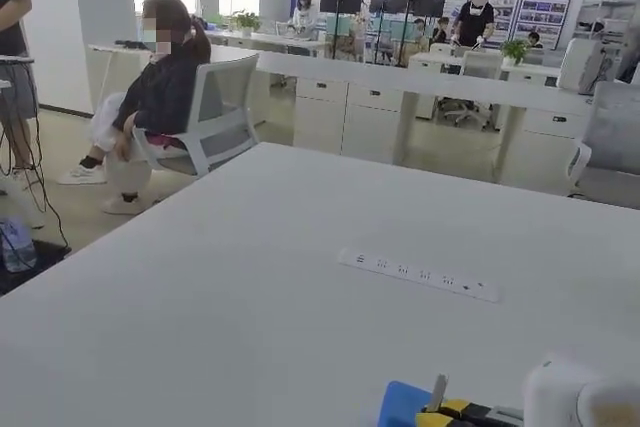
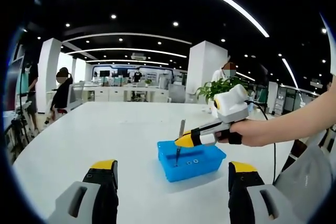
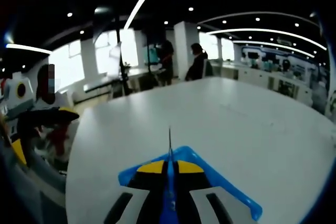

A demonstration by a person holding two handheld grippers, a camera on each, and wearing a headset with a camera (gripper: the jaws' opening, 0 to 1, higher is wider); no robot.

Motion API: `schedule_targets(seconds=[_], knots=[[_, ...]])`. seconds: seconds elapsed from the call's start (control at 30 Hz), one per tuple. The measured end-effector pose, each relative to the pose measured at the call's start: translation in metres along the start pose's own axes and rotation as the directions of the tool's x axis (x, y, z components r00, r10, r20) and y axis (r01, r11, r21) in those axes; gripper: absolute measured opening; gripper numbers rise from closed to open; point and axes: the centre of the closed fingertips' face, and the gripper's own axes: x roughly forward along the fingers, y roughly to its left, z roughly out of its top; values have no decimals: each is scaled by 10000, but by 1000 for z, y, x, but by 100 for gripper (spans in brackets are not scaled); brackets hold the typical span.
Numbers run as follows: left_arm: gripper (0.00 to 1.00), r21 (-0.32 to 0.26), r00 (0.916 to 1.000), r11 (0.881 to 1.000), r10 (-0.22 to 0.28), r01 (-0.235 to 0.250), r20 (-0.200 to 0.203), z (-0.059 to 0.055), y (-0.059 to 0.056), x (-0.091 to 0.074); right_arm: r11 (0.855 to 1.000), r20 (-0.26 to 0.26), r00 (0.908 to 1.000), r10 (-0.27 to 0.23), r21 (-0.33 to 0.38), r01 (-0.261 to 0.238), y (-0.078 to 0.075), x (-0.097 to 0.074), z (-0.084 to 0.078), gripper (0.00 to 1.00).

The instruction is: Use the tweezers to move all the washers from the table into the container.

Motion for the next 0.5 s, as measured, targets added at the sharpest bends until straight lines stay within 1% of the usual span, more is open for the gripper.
schedule_targets(seconds=[0.07,0.13,0.17,0.2,0.27,0.3,0.37,0.43,0.5], knots=[[86,17,10000,10000,-81,81,-35,-1,-1,0,10000,189,9998,24,-43,-23,4,-6,6,4],[82,26,9996,9997,-245,245,-139,-2,-4,0,9998,440,9989,152,-138,-146,9,-15,13,4],[77,61,9990,9992,-388,390,-221,-3,-5,0,9997,530,9984,200,-147,-193,11,-19,16,4],[73,-46,9981,9986,-536,535,-314,-5,-7,-1,9995,664,9975,258,-171,-247,15,-25,19,4],[65,-344,9933,9934,-1105,1093,-350,-5,-13,-1,9990,888,9952,421,-203,-404,21,-36,24,4],[63,-359,9927,9929,-1147,1134,-365,-5,-12,-1,9988,906,9948,455,-193,-439,24,-40,25,4],[59,-454,9892,9907,-1313,1285,-656,-10,-12,-1,9981,964,9935,606,-119,-598,30,-52,26,4],[54,-491,9867,9885,-1461,1429,-708,-8,-12,-1,9970,971,9922,776,-121,-768,37,-63,24,4],[46,-537,9808,9830,-1792,1753,-774,-4,-15,-3,9957,897,9917,926,-138,-917,44,-72,20,4]])
